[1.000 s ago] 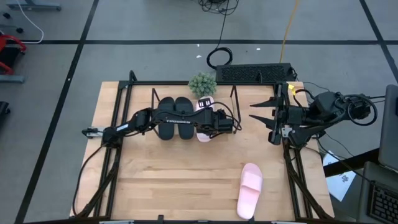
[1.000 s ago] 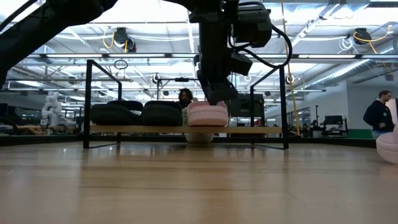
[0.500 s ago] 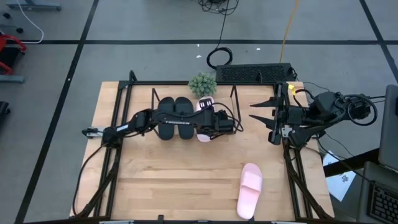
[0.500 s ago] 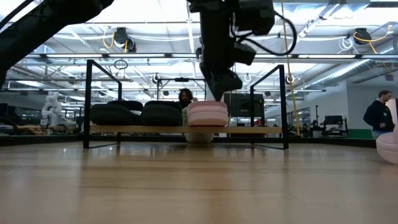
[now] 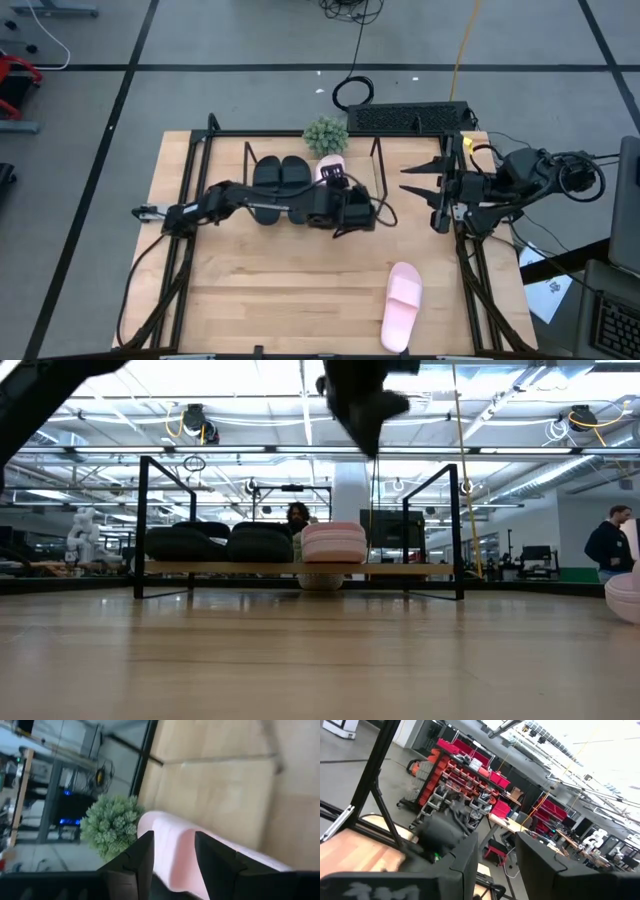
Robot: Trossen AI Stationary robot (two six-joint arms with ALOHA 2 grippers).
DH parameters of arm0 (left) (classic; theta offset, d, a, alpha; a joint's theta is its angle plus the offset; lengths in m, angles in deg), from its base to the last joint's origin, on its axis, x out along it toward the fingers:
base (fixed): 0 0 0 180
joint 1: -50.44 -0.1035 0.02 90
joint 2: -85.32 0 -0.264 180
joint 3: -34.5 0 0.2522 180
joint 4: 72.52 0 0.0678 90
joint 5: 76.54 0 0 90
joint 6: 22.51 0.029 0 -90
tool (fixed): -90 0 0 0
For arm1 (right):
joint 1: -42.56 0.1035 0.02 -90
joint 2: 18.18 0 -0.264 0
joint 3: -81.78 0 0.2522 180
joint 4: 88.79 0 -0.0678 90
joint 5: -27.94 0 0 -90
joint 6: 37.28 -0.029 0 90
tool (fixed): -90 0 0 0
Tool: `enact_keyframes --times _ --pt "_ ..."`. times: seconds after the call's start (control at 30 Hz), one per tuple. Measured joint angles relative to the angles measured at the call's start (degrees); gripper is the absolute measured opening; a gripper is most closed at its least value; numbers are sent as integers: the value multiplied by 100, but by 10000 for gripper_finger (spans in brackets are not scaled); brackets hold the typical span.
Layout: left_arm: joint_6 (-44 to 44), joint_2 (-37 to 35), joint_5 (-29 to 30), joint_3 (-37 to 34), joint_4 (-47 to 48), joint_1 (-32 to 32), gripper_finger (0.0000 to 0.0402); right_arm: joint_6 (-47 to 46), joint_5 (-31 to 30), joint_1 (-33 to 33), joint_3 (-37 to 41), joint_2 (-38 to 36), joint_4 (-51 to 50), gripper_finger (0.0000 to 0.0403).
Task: Pick and place slides into the shelf
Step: Put the pink slides on the shelf
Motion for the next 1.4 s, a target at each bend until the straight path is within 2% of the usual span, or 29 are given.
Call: enact_keyframes --times 0.17,0.33,0.4,0.6,0.67,0.73,0.9,1.07,1.17,1.4 --pt "-148 -316 -2 1 -329 548 145 -89 -19 2 0 -13 -336 121" --pt "-696 -578 35 1 -339 1119 145 -440 83 70 0 5 -1374 121" --pt "-942 -632 39 1 -332 1305 145 -538 509 187 0 39 -1917 121" --pt "-1708 -695 33 1 -9 1830 145 -1387 2576 945 0 306 -2643 121" --pt "-2001 -686 24 -3 174 1971 145 -1817 2859 1316 0 483 -2634 121" --pt "-2334 -688 -3 -3 347 2111 145 -2185 2726 1751 0 706 -2615 121" --pt "-3093 -686 -9 -3 620 2486 145 -2842 1061 2732 0 1499 -2758 121" --pt "-3362 -686 12 -3 648 2856 145 -3855 108 3292 0 2528 -3199 121" --pt "-3490 -686 39 -3 659 3030 145 -4563 -172 3451 0 3132 -3337 121" --pt "-3657 -686 326 -65 873 3328 145 -5982 -143 3531 0 4099 -3329 121"
